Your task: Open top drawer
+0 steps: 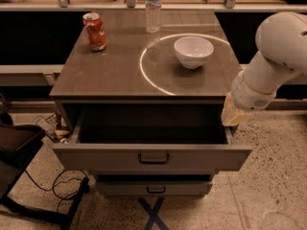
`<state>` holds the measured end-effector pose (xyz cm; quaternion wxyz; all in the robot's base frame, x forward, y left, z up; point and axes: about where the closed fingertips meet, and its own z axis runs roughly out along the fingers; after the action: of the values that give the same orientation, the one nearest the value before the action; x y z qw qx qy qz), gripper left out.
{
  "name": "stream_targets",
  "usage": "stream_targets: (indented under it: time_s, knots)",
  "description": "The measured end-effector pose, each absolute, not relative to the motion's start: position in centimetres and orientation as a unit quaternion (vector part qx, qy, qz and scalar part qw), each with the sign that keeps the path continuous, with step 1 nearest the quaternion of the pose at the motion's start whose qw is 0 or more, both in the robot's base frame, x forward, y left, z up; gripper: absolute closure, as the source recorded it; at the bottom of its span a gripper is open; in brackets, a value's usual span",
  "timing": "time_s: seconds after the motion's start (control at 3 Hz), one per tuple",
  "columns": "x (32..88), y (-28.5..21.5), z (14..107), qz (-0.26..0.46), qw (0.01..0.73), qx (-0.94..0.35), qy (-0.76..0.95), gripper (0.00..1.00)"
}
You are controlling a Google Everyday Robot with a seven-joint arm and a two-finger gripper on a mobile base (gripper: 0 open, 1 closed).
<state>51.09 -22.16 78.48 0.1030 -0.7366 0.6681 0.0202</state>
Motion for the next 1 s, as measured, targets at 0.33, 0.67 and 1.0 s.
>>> stream_targets:
  time_s: [0.33, 0.67, 1.0]
  knots:
    - [50.5, -21.7, 77.4, 0.009, 0.113, -0.741, 0.662, 1.00]
    - [50.9, -21.3, 76.5, 0.002, 0.121, -0.744, 0.657, 1.00]
    - [51.6, -21.0, 74.9, 0.004, 0.123, -0.746, 0.654, 1.00]
